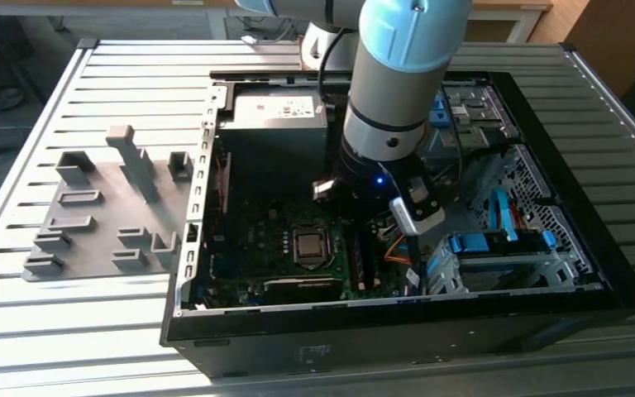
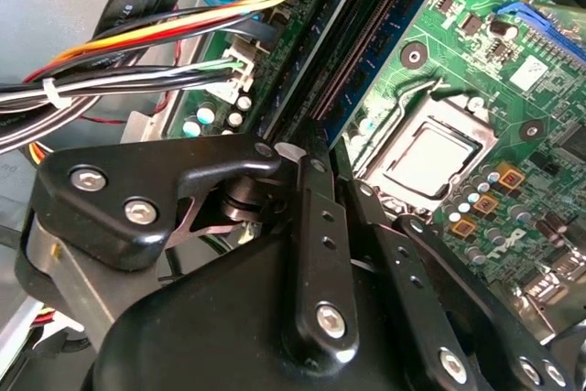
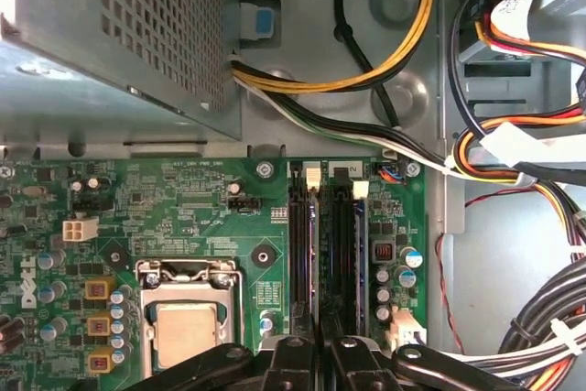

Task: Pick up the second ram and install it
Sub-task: 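Insert the second ram into the second slot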

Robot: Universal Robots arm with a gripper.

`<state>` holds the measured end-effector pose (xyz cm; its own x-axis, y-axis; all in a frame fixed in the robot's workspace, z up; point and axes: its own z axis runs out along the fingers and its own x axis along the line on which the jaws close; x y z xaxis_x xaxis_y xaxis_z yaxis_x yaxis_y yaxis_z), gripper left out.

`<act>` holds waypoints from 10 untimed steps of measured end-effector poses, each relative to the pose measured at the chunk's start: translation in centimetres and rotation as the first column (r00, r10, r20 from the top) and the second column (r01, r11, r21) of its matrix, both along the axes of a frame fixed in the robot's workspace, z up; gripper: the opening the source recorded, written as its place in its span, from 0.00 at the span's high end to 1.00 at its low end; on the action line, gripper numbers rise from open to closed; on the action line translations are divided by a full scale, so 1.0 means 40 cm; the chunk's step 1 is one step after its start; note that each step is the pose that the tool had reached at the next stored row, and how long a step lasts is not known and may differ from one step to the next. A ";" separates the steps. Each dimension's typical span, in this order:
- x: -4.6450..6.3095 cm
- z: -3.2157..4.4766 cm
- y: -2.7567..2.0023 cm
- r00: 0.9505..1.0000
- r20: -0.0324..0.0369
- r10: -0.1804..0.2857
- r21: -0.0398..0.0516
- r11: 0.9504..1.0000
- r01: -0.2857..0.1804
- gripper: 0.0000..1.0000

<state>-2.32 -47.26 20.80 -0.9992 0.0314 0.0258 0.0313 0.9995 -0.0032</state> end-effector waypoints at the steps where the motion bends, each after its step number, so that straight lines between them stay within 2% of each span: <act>1: 0.000 -0.002 0.000 1.000 0.000 0.000 0.000 1.000 0.000 0.86; 10: -0.002 -0.013 0.000 1.000 0.000 0.000 0.000 1.000 0.000 0.86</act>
<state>-2.39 -47.26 20.29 -0.9992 0.0315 0.0260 0.0314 0.9995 -0.0033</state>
